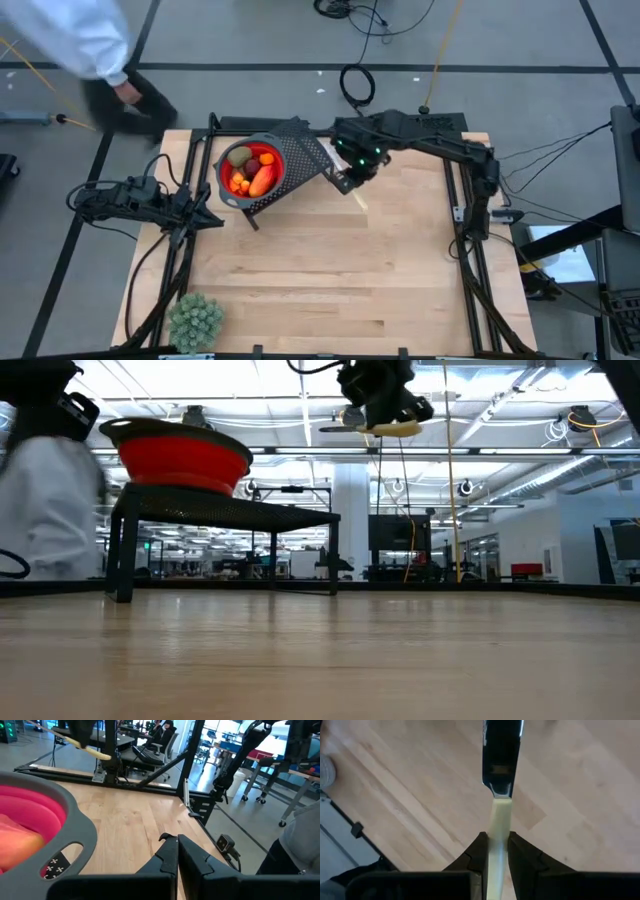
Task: Pick & Place Fruit
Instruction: Put the knife on the shelf
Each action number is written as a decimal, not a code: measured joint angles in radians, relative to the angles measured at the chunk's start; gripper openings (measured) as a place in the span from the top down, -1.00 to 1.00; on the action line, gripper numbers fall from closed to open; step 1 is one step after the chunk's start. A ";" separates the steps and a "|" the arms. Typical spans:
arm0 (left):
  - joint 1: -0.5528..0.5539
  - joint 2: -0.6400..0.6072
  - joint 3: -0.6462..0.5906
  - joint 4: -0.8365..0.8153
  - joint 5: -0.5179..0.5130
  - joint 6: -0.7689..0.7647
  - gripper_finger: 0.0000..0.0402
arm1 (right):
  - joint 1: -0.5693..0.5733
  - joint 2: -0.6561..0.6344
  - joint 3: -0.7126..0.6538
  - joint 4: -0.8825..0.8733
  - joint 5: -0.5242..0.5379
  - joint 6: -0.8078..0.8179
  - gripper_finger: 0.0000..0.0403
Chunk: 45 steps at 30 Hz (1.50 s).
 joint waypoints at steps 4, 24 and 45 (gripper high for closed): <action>0.000 0.000 0.000 0.000 0.000 0.000 0.96 | -0.034 0.067 0.103 -0.028 0.002 -0.050 0.79; 0.000 0.000 0.000 0.048 -0.054 -0.021 0.96 | -0.126 0.120 0.174 0.151 0.000 -0.167 0.79; 0.000 0.236 0.000 0.357 -0.084 -0.166 0.96 | -0.028 0.120 0.174 0.434 0.321 -0.221 0.78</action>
